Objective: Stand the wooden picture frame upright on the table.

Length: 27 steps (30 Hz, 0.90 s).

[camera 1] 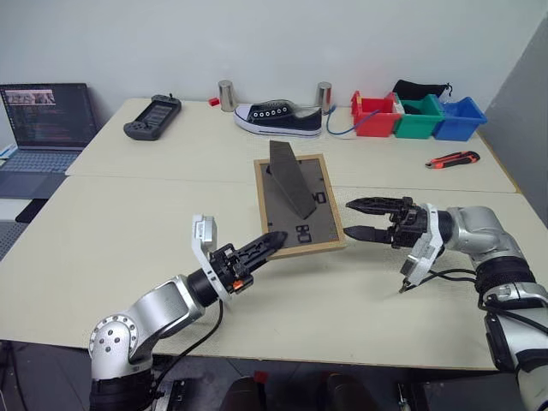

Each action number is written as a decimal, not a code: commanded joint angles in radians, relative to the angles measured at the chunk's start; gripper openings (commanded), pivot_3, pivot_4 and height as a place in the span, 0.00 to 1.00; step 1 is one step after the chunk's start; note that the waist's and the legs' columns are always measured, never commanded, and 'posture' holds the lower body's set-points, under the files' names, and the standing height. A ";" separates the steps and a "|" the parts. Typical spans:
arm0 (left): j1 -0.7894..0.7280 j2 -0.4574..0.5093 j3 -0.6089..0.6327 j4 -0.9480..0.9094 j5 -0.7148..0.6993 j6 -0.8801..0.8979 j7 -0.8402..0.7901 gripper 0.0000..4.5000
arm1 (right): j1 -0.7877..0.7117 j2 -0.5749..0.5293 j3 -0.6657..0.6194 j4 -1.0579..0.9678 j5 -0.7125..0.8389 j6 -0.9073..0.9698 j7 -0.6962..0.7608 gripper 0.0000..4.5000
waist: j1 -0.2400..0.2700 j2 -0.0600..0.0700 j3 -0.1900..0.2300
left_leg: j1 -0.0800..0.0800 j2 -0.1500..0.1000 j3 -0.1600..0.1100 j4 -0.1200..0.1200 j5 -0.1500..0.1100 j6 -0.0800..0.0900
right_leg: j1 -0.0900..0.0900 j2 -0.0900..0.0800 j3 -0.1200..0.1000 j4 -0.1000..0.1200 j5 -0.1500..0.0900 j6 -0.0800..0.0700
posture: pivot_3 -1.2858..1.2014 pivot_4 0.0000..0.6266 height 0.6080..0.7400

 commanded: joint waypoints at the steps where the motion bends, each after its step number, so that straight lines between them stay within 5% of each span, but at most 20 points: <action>1: 0.013 -0.011 -0.008 -0.044 -0.032 0.003 -0.029 0.29 | 0.017 -0.019 0.033 -0.108 -0.035 -0.007 -0.128 0.72 | 0.000 0.000 0.000 | 0.000 0.000 0.000 0.000 0.000 0.000 | 0.000 0.000 0.000 0.000 0.000 0.000 | 0.52 0.24 1.00; 8: 0.043 0.018 -0.061 -0.033 -0.032 0.047 -0.107 0.29 | 0.032 -0.024 0.102 -0.169 -0.145 -0.007 -0.280 0.72 | 0.001 0.000 0.000 | 0.000 0.000 0.000 0.000 0.000 0.000 | 0.000 0.000 0.000 0.000 0.000 0.000 | 0.52 0.24 1.00; 19: 0.016 0.394 -0.187 0.053 -0.032 0.216 -0.578 0.29 | 0.018 -0.114 0.122 -0.147 -0.395 -0.007 -0.555 0.72 | -0.001 0.001 0.001 | 0.000 0.000 0.000 -0.001 0.000 0.000 | -0.001 0.001 0.001 0.000 0.000 0.000 | 0.52 0.24 1.00; 27: -0.071 0.410 -0.186 0.176 -0.032 0.241 -0.599 0.29 | 0.056 -0.189 0.118 -0.203 -0.440 -0.007 -0.685 0.72 | -0.001 0.003 0.001 | 0.000 -0.001 0.000 -0.001 0.000 0.000 | -0.001 0.001 0.002 0.001 -0.001 -0.001 | 0.52 0.24 1.00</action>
